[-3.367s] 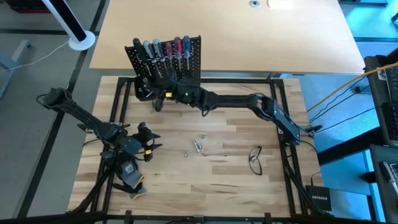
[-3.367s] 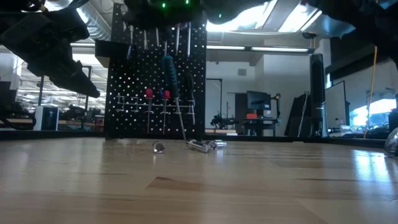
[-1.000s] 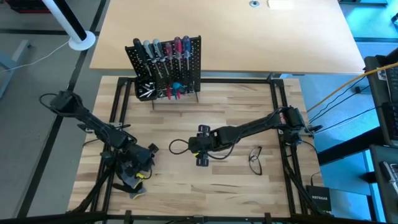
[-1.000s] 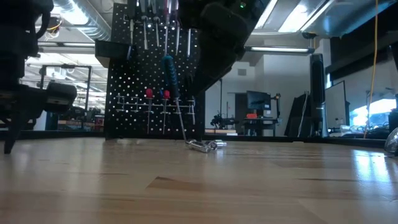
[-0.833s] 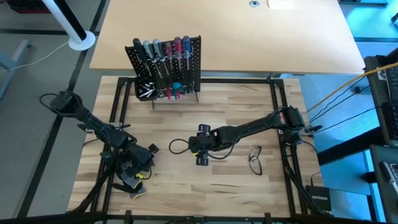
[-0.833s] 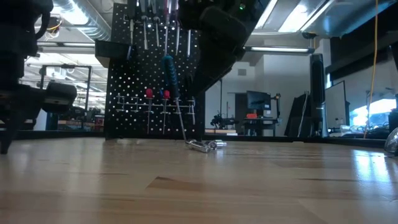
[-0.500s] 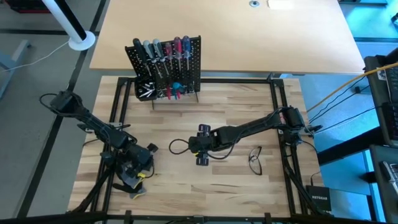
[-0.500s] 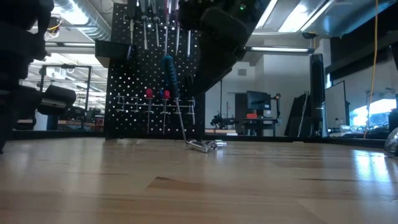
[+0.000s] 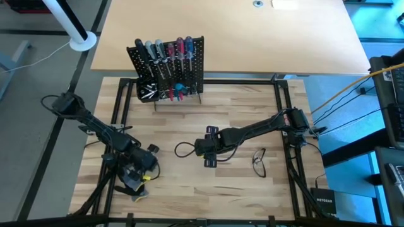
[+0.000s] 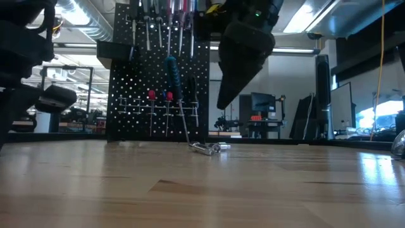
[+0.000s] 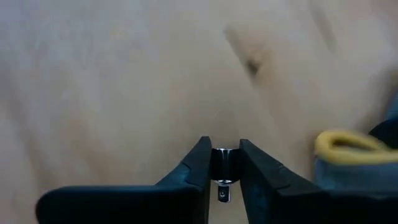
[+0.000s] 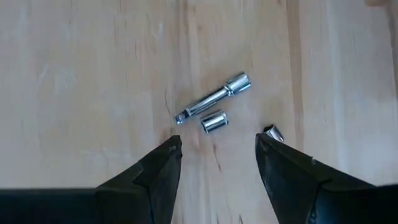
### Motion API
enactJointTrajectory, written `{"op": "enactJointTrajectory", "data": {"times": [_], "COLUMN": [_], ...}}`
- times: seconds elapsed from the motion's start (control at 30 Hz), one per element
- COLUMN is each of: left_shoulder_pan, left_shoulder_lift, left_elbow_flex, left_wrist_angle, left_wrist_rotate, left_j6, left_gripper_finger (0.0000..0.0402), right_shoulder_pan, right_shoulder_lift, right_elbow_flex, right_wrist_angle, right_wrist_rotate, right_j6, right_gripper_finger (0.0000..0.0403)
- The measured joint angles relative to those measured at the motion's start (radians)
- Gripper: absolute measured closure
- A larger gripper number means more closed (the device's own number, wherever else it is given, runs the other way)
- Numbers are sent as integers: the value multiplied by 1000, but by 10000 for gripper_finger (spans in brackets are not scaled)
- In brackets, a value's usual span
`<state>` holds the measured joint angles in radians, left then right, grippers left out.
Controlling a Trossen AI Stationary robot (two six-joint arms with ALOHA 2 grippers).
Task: Hang tools onto peg board
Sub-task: Put the socket into the black bin on the peg board
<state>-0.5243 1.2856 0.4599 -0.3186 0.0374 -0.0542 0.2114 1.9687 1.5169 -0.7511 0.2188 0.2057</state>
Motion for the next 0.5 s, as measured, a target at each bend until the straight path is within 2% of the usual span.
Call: {"op": "enactJointTrajectory", "data": {"times": [0.1, 0.27, 0.5], "left_shoulder_pan": [5, 80, 208], "left_shoulder_lift": [2, -10, -132], "left_elbow_flex": [71, 205, 323], "left_wrist_angle": [-96, -249, -400], "left_wrist_rotate": [-64, -78, -211], "left_j6": [-23, -44, 11], "left_gripper_finger": [349, 352, 351], "right_shoulder_pan": [13, 27, 24], "right_shoulder_lift": [-2, -2, -2], "right_elbow_flex": [-10, -49, -124], "right_wrist_angle": [12, -2, -6], "right_wrist_rotate": [14, 27, 61], "right_j6": [0, 24, 53], "right_gripper_finger": [196, 196, 196]}}
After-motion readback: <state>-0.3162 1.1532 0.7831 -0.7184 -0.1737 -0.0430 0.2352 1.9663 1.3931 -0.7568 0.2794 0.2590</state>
